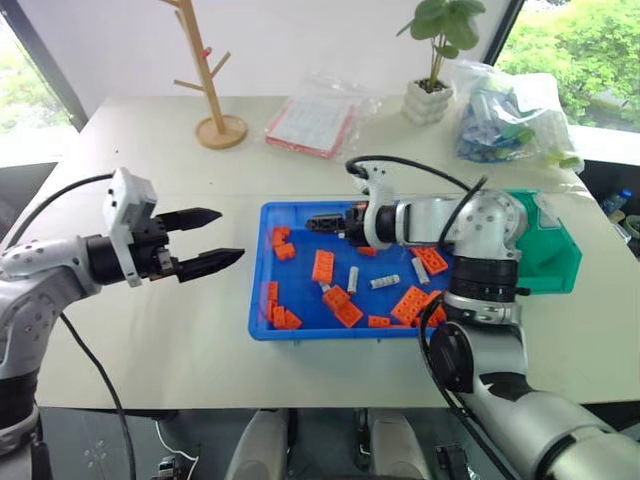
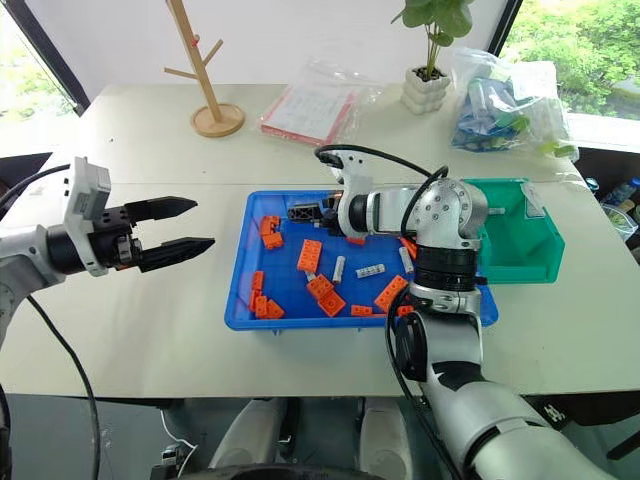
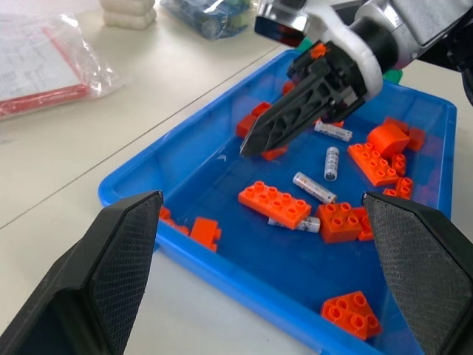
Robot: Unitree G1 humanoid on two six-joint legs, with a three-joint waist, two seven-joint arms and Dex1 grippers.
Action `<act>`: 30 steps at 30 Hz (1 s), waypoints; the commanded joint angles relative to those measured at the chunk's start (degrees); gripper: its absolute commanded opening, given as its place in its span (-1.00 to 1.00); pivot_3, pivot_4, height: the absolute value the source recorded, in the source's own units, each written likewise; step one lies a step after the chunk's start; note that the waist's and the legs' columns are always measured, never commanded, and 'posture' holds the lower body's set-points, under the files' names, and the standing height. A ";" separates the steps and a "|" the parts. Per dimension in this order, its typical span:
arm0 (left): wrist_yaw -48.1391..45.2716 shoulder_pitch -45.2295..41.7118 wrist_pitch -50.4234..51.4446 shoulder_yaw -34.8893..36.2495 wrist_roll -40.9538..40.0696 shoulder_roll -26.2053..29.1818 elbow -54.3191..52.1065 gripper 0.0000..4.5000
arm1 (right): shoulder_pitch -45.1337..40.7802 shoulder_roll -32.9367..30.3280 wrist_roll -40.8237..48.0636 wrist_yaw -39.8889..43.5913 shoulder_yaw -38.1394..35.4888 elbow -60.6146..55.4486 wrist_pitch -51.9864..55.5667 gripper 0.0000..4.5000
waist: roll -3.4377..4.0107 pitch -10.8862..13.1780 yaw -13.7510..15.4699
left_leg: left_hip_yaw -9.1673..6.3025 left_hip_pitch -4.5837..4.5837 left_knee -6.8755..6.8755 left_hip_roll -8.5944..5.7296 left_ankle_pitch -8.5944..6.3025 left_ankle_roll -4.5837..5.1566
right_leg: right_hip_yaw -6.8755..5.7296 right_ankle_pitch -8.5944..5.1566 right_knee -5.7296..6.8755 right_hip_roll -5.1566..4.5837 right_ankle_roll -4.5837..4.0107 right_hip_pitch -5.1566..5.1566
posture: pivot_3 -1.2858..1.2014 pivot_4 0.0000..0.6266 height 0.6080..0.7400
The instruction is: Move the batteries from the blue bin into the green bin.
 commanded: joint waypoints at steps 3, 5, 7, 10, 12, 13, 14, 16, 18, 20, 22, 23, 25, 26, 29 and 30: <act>0.09 -1.54 -0.59 -0.05 -0.59 -0.07 -0.45 1.00 | -1.22 -1.50 10.79 -13.10 -2.11 2.46 0.38 0.72 | 0.00 0.00 -0.99 | 0.04 0.02 0.00 0.02 0.01 0.01 | 0.03 0.00 0.07 0.03 0.00 -0.03 | 0.03 -0.52 0.28; 0.02 -1.82 -0.74 -0.43 -0.53 -0.29 -0.26 1.00 | -0.86 -1.88 14.49 -16.23 -1.14 3.34 0.38 0.72 | 0.00 0.00 -1.27 | 0.12 0.08 0.00 0.06 0.01 0.02 | 0.13 0.00 0.10 0.09 0.00 -0.04 | 0.03 -0.52 0.28; 0.08 -2.15 -0.77 -0.78 -0.46 -0.55 -0.21 1.00 | -0.40 -2.39 17.98 -18.79 -0.20 4.04 0.38 0.72 | 0.00 0.00 -1.50 | 0.14 0.14 -0.03 0.11 0.00 0.03 | 0.17 -0.01 0.11 0.17 -0.01 -0.04 | 0.03 -0.52 0.28; 0.08 -2.53 -0.85 -1.06 -0.32 -0.93 -0.10 1.00 | 0.56 -2.93 24.04 -22.31 1.27 5.19 0.38 0.72 | 0.00 0.00 -1.99 | 0.13 0.16 -0.03 0.17 0.00 0.03 | 0.19 -0.01 0.11 0.25 -0.03 -0.02 | 0.03 -0.52 0.28; 0.12 -2.62 -0.88 -1.17 -0.23 -1.10 -0.10 1.00 | 1.05 -3.49 27.35 -24.08 2.20 5.80 0.38 0.72 | 0.00 0.00 -2.14 | 0.14 0.17 -0.03 0.18 0.00 0.03 | 0.22 -0.01 0.11 0.25 -0.03 -0.01 | 0.03 -0.52 0.28; 0.11 -2.62 -1.00 -1.19 -0.19 -1.13 -0.05 1.00 | 1.38 -3.76 28.88 -24.65 2.97 6.21 0.38 0.72 | 0.00 0.00 -2.18 | 0.16 0.17 -0.03 0.18 0.00 0.04 | 0.26 -0.01 0.11 0.25 -0.02 -0.01 | 0.03 -0.52 0.28; 0.10 -2.62 -1.11 -1.18 -0.16 -1.14 0.04 1.00 | 1.68 -3.91 30.17 -25.27 3.58 6.62 0.38 0.72 | 0.00 0.00 -2.20 | 0.16 0.17 -0.03 0.18 0.00 0.04 | 0.27 -0.01 0.11 0.25 -0.02 -0.01 | 0.03 -0.52 0.28; 0.20 -2.61 -1.32 -1.03 -0.17 -1.19 0.18 1.00 | 2.52 -4.43 32.87 -25.68 5.64 7.38 0.38 0.72 | 0.00 0.00 -2.24 | 0.17 0.18 -0.03 0.19 0.00 0.04 | 0.28 -0.01 0.11 0.25 -0.02 -0.01 | 0.03 -0.52 0.28; 0.34 -2.45 -1.41 -0.88 -0.24 -1.22 0.10 1.00 | 3.31 -4.85 34.94 -25.83 7.31 8.17 0.38 0.72 | 0.00 0.00 -2.28 | 0.17 0.19 -0.03 0.20 -0.01 0.05 | 0.29 -0.01 0.11 0.28 -0.03 -0.01 | 0.03 -0.52 0.28; 0.45 -2.18 -1.51 -0.72 -0.27 -1.25 -0.01 1.00 | 3.60 -4.75 36.10 -25.74 8.29 9.17 0.38 0.72 | 0.00 0.00 -2.29 | 0.17 0.20 -0.03 0.21 -0.01 0.06 | 0.30 -0.01 0.11 0.29 -0.03 -0.02 | 0.03 -0.52 0.28; 0.62 -2.00 -1.56 -0.60 -0.31 -1.32 -0.13 1.00 | 3.59 -4.30 36.61 -25.55 8.70 10.13 0.38 0.72 | 0.00 0.00 -2.29 | 0.17 0.20 -0.03 0.22 -0.01 0.06 | 0.31 -0.01 0.10 0.30 -0.03 -0.02 | 0.03 -0.52 0.28; 0.73 -1.93 -1.57 -0.53 -0.32 -1.35 -0.22 1.00 | 3.55 -3.93 36.54 -25.30 8.70 10.59 0.38 0.72 | 0.00 0.00 -2.29 | 0.18 0.20 -0.03 0.22 -0.01 0.06 | 0.32 -0.01 0.10 0.30 -0.03 -0.02 | 0.03 -0.52 0.28; 1.06 -1.78 -1.58 -0.30 -0.37 -1.42 -0.38 1.00 | 3.42 -2.88 35.37 -24.82 8.01 11.57 0.34 0.72 | 0.00 0.00 -2.28 | 0.18 0.20 -0.03 0.22 -0.01 0.06 | 0.32 -0.01 0.10 0.31 -0.02 -0.02 | 0.03 -0.52 0.28; 1.24 -1.67 -1.53 -0.14 -0.46 -1.42 -0.48 1.00 | 3.35 -2.45 34.64 -24.49 7.71 12.02 0.08 0.72 | 0.00 0.00 -2.28 | 0.18 0.20 -0.03 0.22 -0.01 0.06 | 0.32 -0.01 0.10 0.31 -0.02 -0.02 | 0.03 -0.52 0.28; 1.51 -1.25 -1.50 0.11 -0.56 -1.21 -0.75 1.00 | 2.86 -1.45 32.82 -23.80 6.49 13.46 -1.54 0.72 | 0.00 0.00 -2.28 | 0.18 0.20 -0.04 0.23 -0.01 0.06 | 0.34 -0.01 0.10 0.32 -0.03 -0.02 | 0.03 -0.52 0.28; 1.49 -1.11 -1.52 0.24 -0.58 -1.08 -0.75 1.00 | 2.45 -1.04 32.18 -23.56 5.91 14.08 -2.41 0.72 | 0.00 0.00 -2.27 | 0.18 0.21 -0.03 0.23 -0.01 0.06 | 0.34 -0.01 0.10 0.32 -0.02 -0.02 | 0.03 -0.52 0.28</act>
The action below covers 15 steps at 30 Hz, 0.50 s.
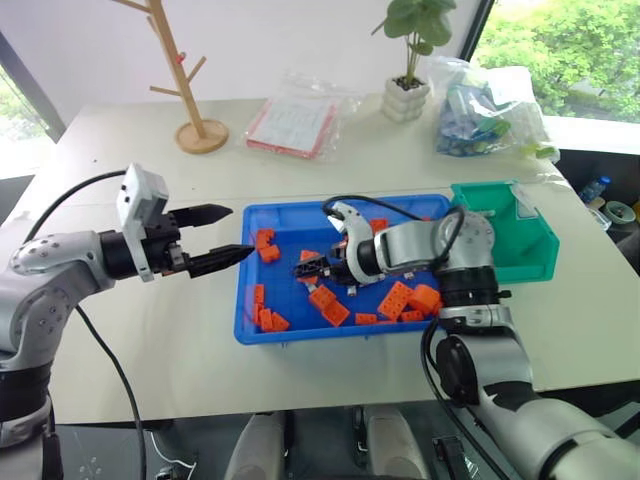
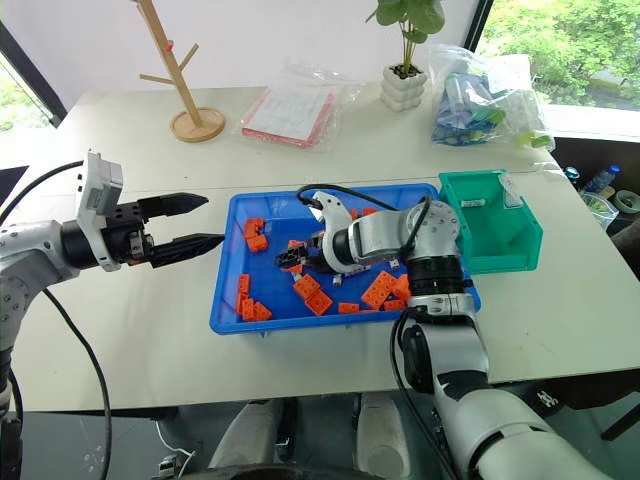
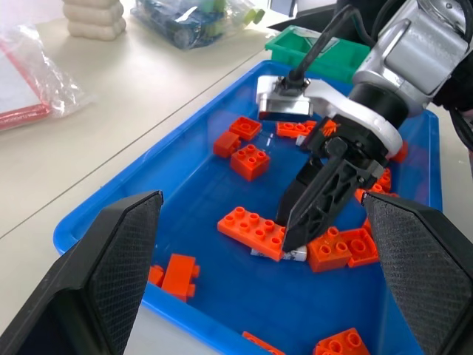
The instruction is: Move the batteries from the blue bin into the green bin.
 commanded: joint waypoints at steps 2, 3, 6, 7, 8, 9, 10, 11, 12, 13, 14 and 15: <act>0.24 0.24 -1.21 2.49 -0.49 0.48 -1.53 1.00 | -2.38 1.43 -3.36 1.89 -2.96 2.41 -3.52 0.72 | 0.00 0.00 0.01 | 0.01 0.00 0.00 0.00 0.00 0.00 | 0.01 0.00 0.00 0.00 0.00 0.00 | 0.03 -0.52 0.28; 0.34 0.21 -1.22 2.56 -0.50 0.50 -1.51 1.00 | -2.95 1.65 -4.49 2.75 -3.20 2.84 -4.38 0.72 | 0.00 0.00 0.02 | 0.01 0.00 0.00 0.00 0.00 0.00 | 0.02 0.00 0.00 0.01 0.00 0.00 | 0.03 -0.52 0.28; 0.67 0.01 -1.11 2.47 -0.61 0.45 -1.69 1.00 | -4.19 1.86 -7.82 5.21 -3.53 3.81 -6.20 0.72 | 0.00 0.00 0.01 | 0.01 0.00 0.00 0.00 0.00 0.00 | 0.02 0.00 -0.01 0.01 0.00 -0.01 | 0.03 -0.52 0.28; 0.73 0.01 -1.12 2.45 -0.63 0.45 -1.75 1.00 | -4.48 1.94 -8.82 5.92 -3.64 4.07 -6.49 0.72 | 0.00 0.00 0.00 | 0.02 0.00 0.00 0.00 0.00 0.00 | 0.03 0.00 -0.01 0.01 0.00 -0.02 | 0.03 -0.52 0.28; 0.78 0.01 -1.14 2.43 -0.65 0.46 -1.82 1.00 | -4.69 2.02 -9.69 6.64 -3.76 4.19 -6.62 0.72 | 0.00 0.00 0.00 | 0.02 0.00 0.00 0.00 0.00 0.00 | 0.04 0.00 0.00 0.01 0.00 -0.02 | 0.03 -0.52 0.28; 0.79 0.04 -1.20 2.47 -0.66 0.49 -1.80 1.00 | -4.78 2.19 -10.42 7.32 -3.92 4.11 -6.51 0.72 | 0.00 0.00 0.02 | 0.02 0.00 0.00 0.00 0.00 0.00 | 0.04 0.00 0.00 0.01 0.00 -0.02 | 0.03 -0.52 0.28; 0.82 0.04 -1.25 2.49 -0.66 0.49 -1.79 1.00 | -4.78 2.30 -11.12 8.06 -4.05 3.80 -6.24 0.49 | 0.00 0.00 0.02 | 0.02 0.00 -0.01 0.00 0.00 0.00 | 0.04 0.00 0.00 0.01 0.00 -0.02 | 0.03 -0.52 0.28; 0.80 0.03 -1.29 2.53 -0.65 0.53 -1.72 1.00 | -4.78 2.50 -11.74 8.62 -4.25 3.50 -5.99 0.36 | 0.01 0.00 0.01 | 0.02 0.00 -0.01 0.00 0.00 0.00 | 0.04 0.00 -0.01 0.01 0.00 -0.02 | 0.03 -0.52 0.28; 0.79 0.01 -1.33 2.53 -0.63 0.55 -1.68 1.00 | -4.80 2.67 -12.31 9.10 -4.47 3.28 -5.69 0.13 | 0.01 0.00 0.00 | 0.02 0.00 -0.01 0.00 0.00 0.00 | 0.04 0.00 -0.01 0.01 0.00 -0.03 | 0.03 -0.52 0.28; 0.84 -0.08 -1.36 2.44 -0.59 0.54 -1.68 1.00 | -4.85 2.86 -12.86 9.63 -4.76 3.08 -5.48 -0.08 | 0.01 0.00 0.00 | 0.03 0.00 -0.02 0.00 0.00 0.00 | 0.04 0.00 -0.01 0.01 0.00 -0.03 | 0.03 -0.52 0.28; 0.83 -0.13 -1.40 2.39 -0.54 0.54 -1.63 1.00 | -4.95 3.16 -13.38 9.96 -5.14 2.98 -5.40 -0.30 | 0.01 0.00 0.00 | 0.02 0.00 -0.02 0.00 0.00 0.00 | 0.05 0.00 -0.01 0.02 0.00 -0.04 | 0.03 -0.52 0.28; 0.86 -0.26 -1.45 2.26 -0.47 0.51 -1.59 1.00 | -5.25 3.43 -13.89 10.33 -5.54 3.03 -5.43 -0.56 | 0.01 0.00 0.00 | 0.02 0.00 -0.02 0.00 0.00 0.00 | 0.05 0.00 -0.01 0.02 0.00 -0.04 | 0.03 -0.52 0.28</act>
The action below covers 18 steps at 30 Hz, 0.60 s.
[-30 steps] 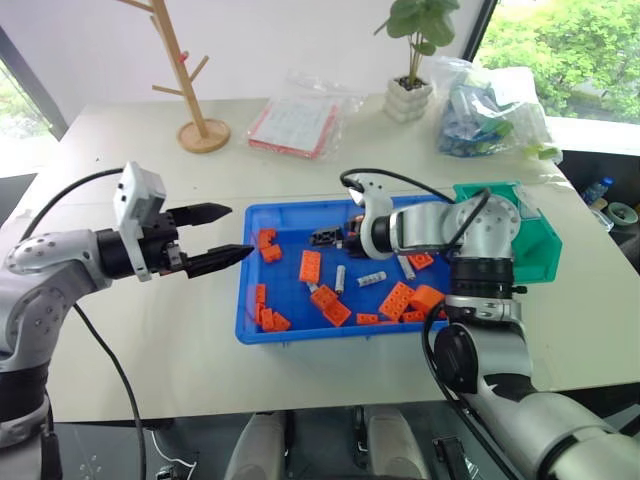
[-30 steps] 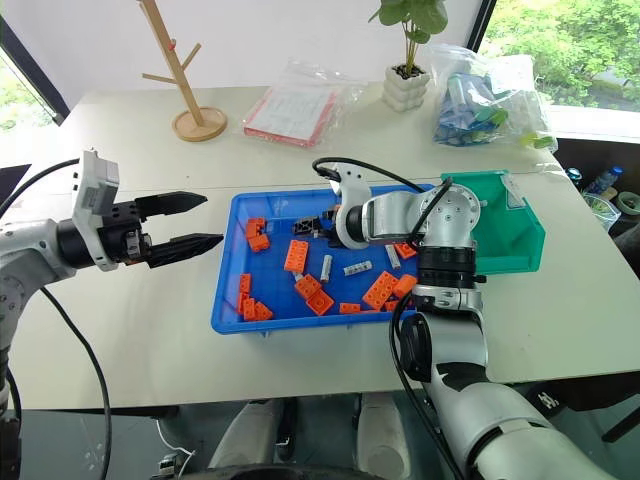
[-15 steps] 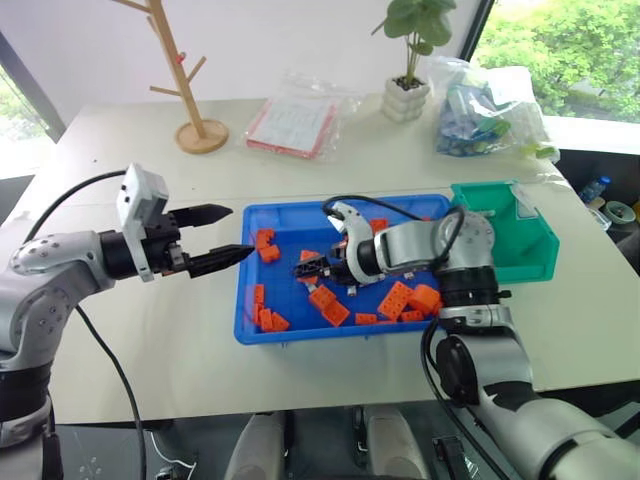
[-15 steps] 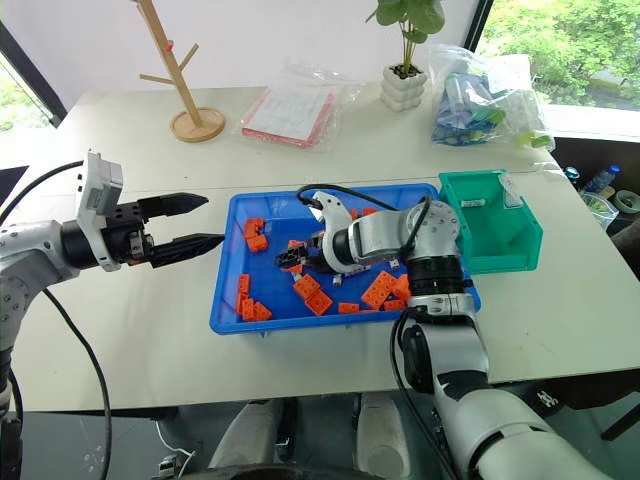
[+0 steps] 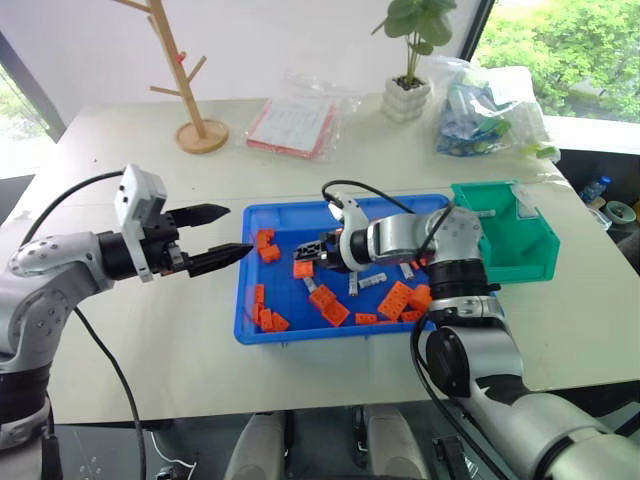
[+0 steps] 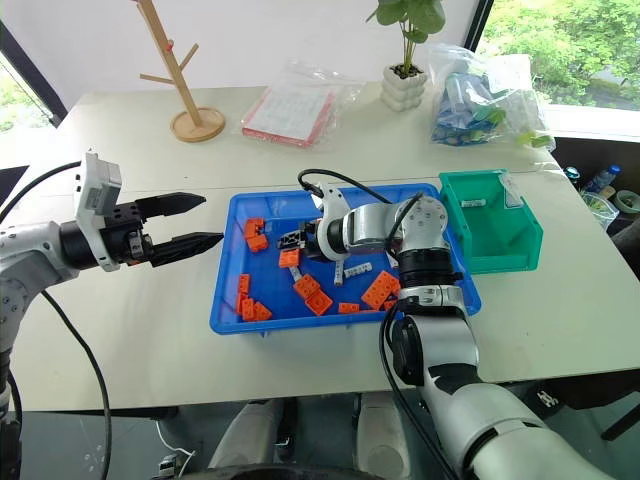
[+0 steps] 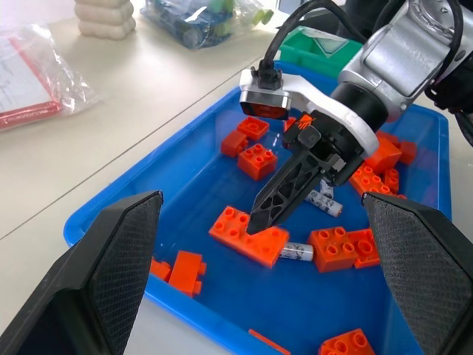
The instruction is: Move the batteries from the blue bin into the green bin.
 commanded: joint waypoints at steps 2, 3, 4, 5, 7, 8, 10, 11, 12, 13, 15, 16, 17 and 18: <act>-0.11 -0.62 -1.50 1.88 -0.16 0.57 -1.34 1.00 | -2.63 1.70 -2.04 2.44 -2.37 -1.30 0.22 -0.99 | 0.00 0.00 0.00 | 0.00 0.00 -0.01 0.00 0.00 0.00 | 0.00 0.00 0.00 0.01 0.00 0.00 | 0.03 -0.52 0.28; -0.09 -0.85 -1.56 1.69 -0.08 0.53 -1.19 1.00 | -3.44 2.05 -2.64 2.96 -2.87 -0.75 -0.45 -0.99 | 0.00 0.00 0.00 | 0.00 0.00 -0.01 0.00 0.00 0.00 | 0.01 0.00 0.00 0.01 0.00 -0.01 | 0.03 -0.52 0.28; -0.12 -0.98 -1.63 1.58 -0.02 0.52 -1.05 1.00 | -4.19 2.42 -3.26 3.42 -3.32 -0.24 -1.20 -0.99 | 0.01 0.00 0.00 | 0.00 0.00 -0.01 0.01 0.00 0.00 | 0.01 0.00 0.00 0.01 0.00 -0.01 | 0.03 -0.52 0.28; -0.14 -1.13 -1.73 1.41 0.08 0.49 -0.94 1.00 | -5.10 2.68 -4.04 3.96 -3.79 0.56 -2.10 -0.99 | 0.01 0.01 0.00 | 0.01 0.00 -0.01 0.01 0.00 0.00 | 0.02 0.00 0.00 0.01 0.00 -0.01 | 0.03 -0.52 0.28; -0.20 -1.31 -1.97 1.15 0.22 0.47 -0.67 1.00 | -6.99 3.17 -5.92 5.39 -4.48 2.29 -4.14 -0.99 | 0.01 0.01 -0.02 | 0.02 0.00 -0.01 0.01 0.00 0.00 | 0.04 0.00 0.00 0.02 0.00 -0.04 | 0.03 -0.52 0.28; -0.22 -1.38 -2.10 1.03 0.30 0.46 -0.58 1.00 | -7.85 3.35 -6.82 6.19 -4.67 3.14 -4.99 -0.99 | 0.01 0.01 -0.02 | 0.03 0.00 -0.02 0.00 0.00 0.00 | 0.04 0.00 0.00 0.03 0.00 -0.05 | 0.03 -0.52 0.28; -0.18 -1.59 -2.30 0.85 0.41 0.41 -0.37 1.00 | -9.36 3.48 -9.02 8.87 -3.75 4.09 -6.30 -0.99 | 0.01 0.01 -0.04 | 0.04 0.00 -0.04 0.00 0.00 0.00 | 0.05 0.00 0.00 0.04 0.00 -0.06 | 0.03 -0.52 0.28; -0.15 -1.70 -2.34 0.78 0.44 0.38 -0.29 1.00 | -9.87 3.40 -10.13 10.25 -3.12 4.37 -6.65 -0.99 | 0.01 0.01 -0.03 | 0.04 0.00 -0.05 0.00 0.00 0.00 | 0.05 0.00 0.00 0.04 0.00 -0.06 | 0.03 -0.52 0.28; -0.18 -1.65 -2.38 0.82 0.43 0.39 -0.29 1.00 | -10.13 3.41 -11.07 11.29 -2.74 4.47 -6.76 -0.99 | 0.01 0.01 -0.01 | 0.04 -0.01 -0.06 0.00 0.00 0.00 | 0.05 0.00 0.00 0.04 0.00 -0.07 | 0.03 -0.52 0.28; -0.19 -1.67 -2.44 0.76 0.48 0.38 -0.28 1.00 | -10.24 2.81 -12.82 13.58 -0.70 3.80 -7.11 -0.99 | 0.01 0.01 -0.01 | 0.05 -0.01 -0.07 0.00 0.00 0.00 | 0.06 0.00 0.00 0.04 0.00 -0.08 | 0.03 -0.52 0.28; -0.38 -1.80 -2.39 0.41 0.58 0.50 -0.29 1.00 | -9.55 -1.64 -17.49 21.47 9.38 -2.64 -6.81 -0.99 | 0.02 0.02 -0.01 | 0.06 -0.01 -0.07 0.00 0.00 0.00 | 0.08 0.00 0.00 0.04 0.00 -0.09 | 0.03 -0.52 0.28; -0.50 -1.74 -2.37 0.35 0.58 0.59 -0.36 1.00 | -9.20 -3.32 -19.15 24.50 12.98 -5.05 -6.82 -0.99 | 0.03 0.03 0.03 | 0.07 -0.04 -0.07 0.00 0.00 0.00 | 0.11 0.00 0.00 0.03 0.00 -0.12 | 0.03 -0.52 0.28; -0.78 -1.59 -2.36 0.25 0.64 0.81 -0.44 1.00 | -8.53 -6.06 -20.02 27.76 17.16 -9.01 -5.95 -0.99 | 0.03 0.03 0.09 | 0.07 -0.08 -0.07 0.00 0.00 0.00 | 0.12 0.00 0.00 0.03 0.00 -0.16 | 0.03 -0.52 0.28; -1.07 -1.34 -2.41 0.26 0.70 0.98 -0.48 1.00 | -7.65 -9.12 -20.79 31.23 21.63 -13.72 -5.55 -0.99 | 0.03 0.03 0.09 | 0.07 -0.12 -0.06 0.00 0.00 0.00 | 0.13 -0.01 0.00 0.03 0.01 -0.19 | 0.03 -0.52 0.28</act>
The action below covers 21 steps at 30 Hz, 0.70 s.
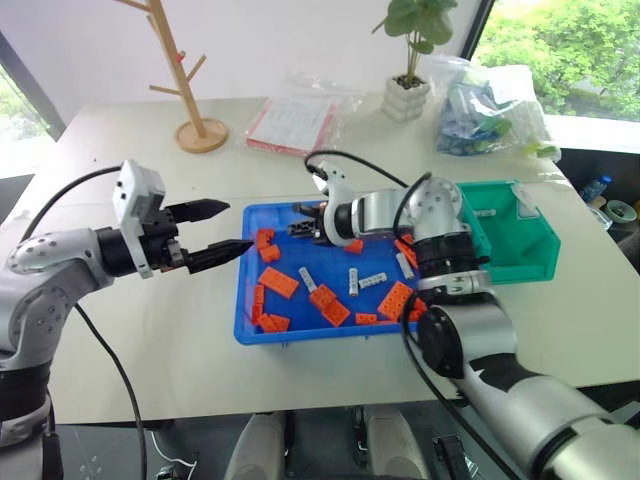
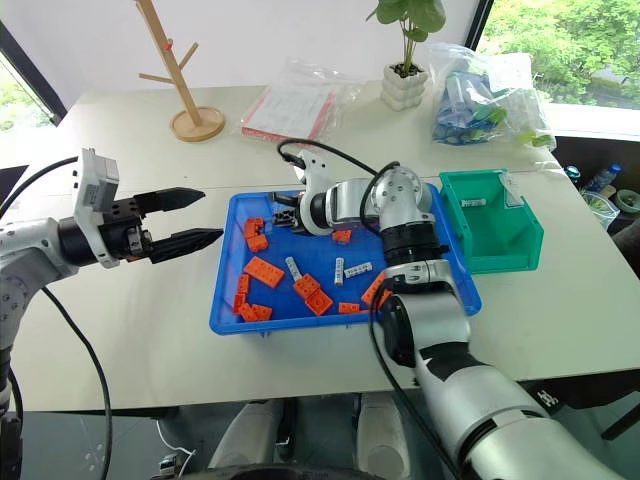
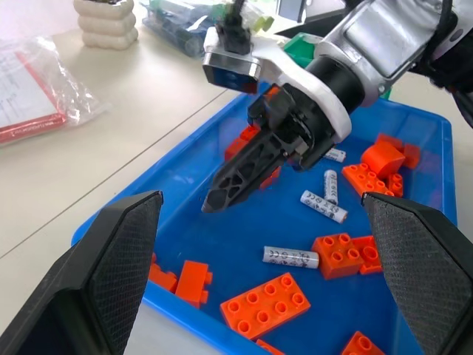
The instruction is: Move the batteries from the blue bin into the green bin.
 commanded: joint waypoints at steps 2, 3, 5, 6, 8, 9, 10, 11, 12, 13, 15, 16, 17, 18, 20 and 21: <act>-1.21 -0.34 -1.28 0.78 0.58 1.12 -0.83 1.00 | 2.29 -11.42 -3.92 15.45 17.36 -20.91 1.03 -0.99 | 0.00 0.00 -0.01 | -0.01 -0.06 0.00 0.00 -0.01 0.01 | 0.00 -0.01 -0.03 0.00 0.02 -0.05 | 0.03 -0.52 0.28; -1.32 -0.33 -1.32 0.77 0.68 1.11 -0.76 1.00 | 2.95 -13.43 -4.69 17.80 20.02 -24.01 0.68 -0.99 | -0.01 0.00 -0.04 | -0.01 -0.07 -0.01 0.01 -0.02 0.03 | 0.00 -0.02 -0.04 0.00 0.02 -0.07 | 0.03 -0.52 0.28; -1.58 -0.46 -1.34 0.69 0.84 1.06 -0.56 1.00 | 4.94 -16.19 -4.94 20.65 22.99 -29.76 1.56 -0.99 | -0.03 -0.01 -0.19 | -0.01 -0.08 -0.05 0.02 -0.05 0.07 | 0.00 -0.07 -0.06 0.01 0.09 -0.09 | 0.03 -0.52 0.28; -1.94 -0.53 -1.31 0.56 0.86 1.09 -0.48 1.00 | 6.16 -16.42 -4.44 21.35 22.97 -31.84 2.76 -0.99 | -0.03 -0.01 -0.33 | 0.01 -0.08 -0.08 0.02 -0.05 0.07 | 0.01 -0.07 -0.06 0.02 0.08 -0.13 | 0.03 -0.52 0.28; -2.62 -0.82 -1.36 0.19 0.99 1.15 -0.20 1.00 | 7.95 -16.29 -4.30 22.61 22.87 -34.52 4.20 -0.99 | -0.03 -0.01 -0.24 | 0.01 -0.07 -0.10 0.08 -0.05 0.07 | 0.02 -0.04 -0.05 0.07 -0.02 -0.15 | 0.03 -0.52 0.28; -2.94 -1.03 -1.46 -0.08 1.16 1.16 -0.03 1.00 | 8.68 -16.07 -4.57 23.25 22.94 -35.44 4.45 -0.99 | -0.04 0.00 -0.14 | -0.01 -0.07 -0.11 0.09 -0.05 0.07 | 0.02 -0.05 -0.04 0.08 -0.04 -0.16 | 0.03 -0.52 0.28; -3.15 -1.16 -1.54 -0.23 1.31 1.15 0.08 1.00 | 9.16 -15.87 -4.99 23.74 22.93 -36.03 4.61 -0.99 | -0.04 0.00 -0.03 | -0.02 -0.07 -0.10 0.10 -0.05 0.07 | 0.02 -0.05 -0.03 0.08 -0.05 -0.15 | 0.03 -0.52 0.28; -3.44 -1.64 -1.60 -0.50 1.45 1.17 0.43 1.00 | 9.50 -14.97 -5.66 23.76 22.77 -35.75 4.54 -0.88 | -0.04 0.00 0.06 | -0.02 -0.07 -0.09 0.09 -0.04 0.06 | 0.02 -0.04 -0.03 0.07 -0.06 -0.14 | 0.03 -0.52 0.28; -3.62 -2.10 -1.58 -0.72 1.50 1.16 0.62 1.00 | 9.68 -14.23 -6.40 23.77 22.62 -35.29 4.38 -0.74 | -0.05 0.00 0.11 | -0.02 -0.07 -0.07 0.09 -0.05 0.06 | 0.02 -0.04 -0.05 0.06 -0.05 -0.12 | 0.03 -0.52 0.28; -3.96 -2.53 -1.51 -0.86 1.44 1.27 0.83 1.00 | 9.74 -13.55 -7.36 23.68 22.79 -34.64 3.92 -0.60 | -0.06 0.01 0.16 | -0.02 -0.07 -0.05 0.09 -0.05 0.06 | 0.02 -0.04 -0.08 0.06 -0.05 -0.10 | 0.03 -0.52 0.28; -4.76 -2.94 -1.41 -1.06 1.40 1.66 0.95 1.00 | 10.01 -12.88 -8.97 24.00 23.26 -34.05 3.28 -0.16 | -0.07 0.01 0.20 | -0.01 -0.07 -0.02 0.08 -0.05 0.06 | 0.03 -0.04 -0.10 0.06 -0.05 -0.09 | 0.03 -0.52 0.28; -5.14 -3.00 -1.40 -1.05 1.44 1.88 1.03 1.00 | 10.14 -12.59 -9.58 24.25 23.39 -33.85 3.23 0.07 | -0.07 0.01 0.25 | -0.01 -0.07 -0.02 0.08 -0.05 0.05 | 0.03 -0.04 -0.10 0.06 -0.05 -0.09 | 0.03 -0.52 0.28; -5.40 -3.09 -1.34 -1.04 1.44 2.06 1.12 1.00 | 10.27 -12.35 -10.15 24.56 23.46 -33.56 3.16 0.28 | -0.07 0.01 0.33 | -0.02 -0.07 -0.02 0.08 -0.05 0.05 | 0.04 -0.04 -0.10 0.06 -0.06 -0.09 | 0.03 -0.52 0.28; -5.58 -3.17 -1.32 -1.09 1.44 2.21 1.17 1.00 | 10.37 -12.21 -10.70 24.90 23.60 -33.30 2.97 0.28 | -0.07 0.01 0.35 | -0.02 -0.07 -0.02 0.07 -0.05 0.05 | 0.04 -0.04 -0.10 0.06 -0.06 -0.09 | 0.03 -0.52 0.28; -5.66 -3.25 -1.31 -1.22 1.41 2.36 1.10 1.00 | 10.55 -12.04 -12.07 25.62 24.15 -32.55 2.21 0.28 | -0.07 0.01 0.36 | -0.02 -0.07 -0.02 0.07 -0.05 0.05 | 0.04 -0.04 -0.10 0.06 -0.06 -0.09 | 0.03 -0.52 0.28; -5.65 -3.23 -1.28 -1.21 1.38 2.36 0.98 1.00 | 10.64 -11.95 -12.79 25.95 24.41 -32.10 1.79 0.28 | -0.07 0.01 0.34 | -0.02 -0.07 -0.02 0.07 -0.05 0.05 | 0.04 -0.04 -0.10 0.06 -0.06 -0.10 | 0.03 -0.52 0.28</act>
